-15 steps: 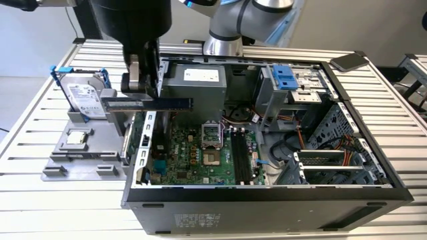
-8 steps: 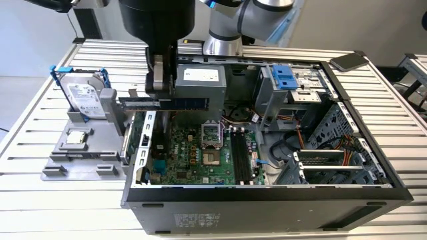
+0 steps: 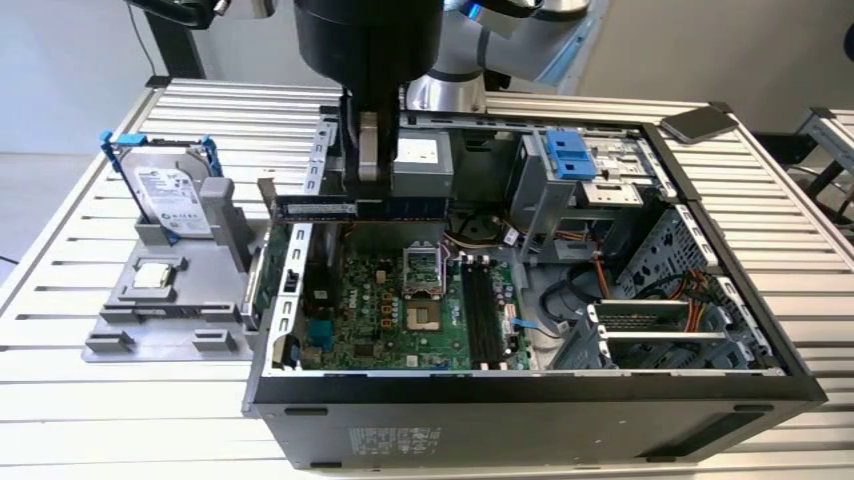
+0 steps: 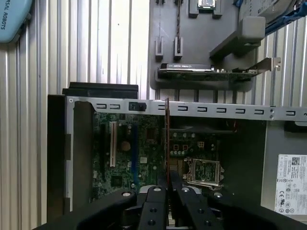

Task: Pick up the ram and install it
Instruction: 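Pick up the ram and move it above insertion slot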

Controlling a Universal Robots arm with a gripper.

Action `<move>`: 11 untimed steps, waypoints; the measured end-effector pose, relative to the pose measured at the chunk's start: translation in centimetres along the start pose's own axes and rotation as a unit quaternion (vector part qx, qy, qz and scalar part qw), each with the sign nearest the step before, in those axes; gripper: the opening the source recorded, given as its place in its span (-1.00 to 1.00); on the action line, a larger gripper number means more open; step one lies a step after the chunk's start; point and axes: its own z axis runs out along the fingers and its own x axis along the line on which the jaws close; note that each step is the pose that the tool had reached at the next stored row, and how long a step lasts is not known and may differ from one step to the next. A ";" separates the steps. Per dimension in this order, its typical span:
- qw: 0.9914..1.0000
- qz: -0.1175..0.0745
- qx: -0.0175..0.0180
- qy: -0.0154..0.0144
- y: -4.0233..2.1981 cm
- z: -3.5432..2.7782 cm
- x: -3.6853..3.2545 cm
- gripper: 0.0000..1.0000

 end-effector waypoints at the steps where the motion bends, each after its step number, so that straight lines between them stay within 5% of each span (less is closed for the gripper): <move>1: 1.000 0.000 0.000 0.000 -0.35 0.00 0.00 -1.00; 11: 1.000 0.000 0.000 0.000 -3.72 -0.04 0.05 -1.00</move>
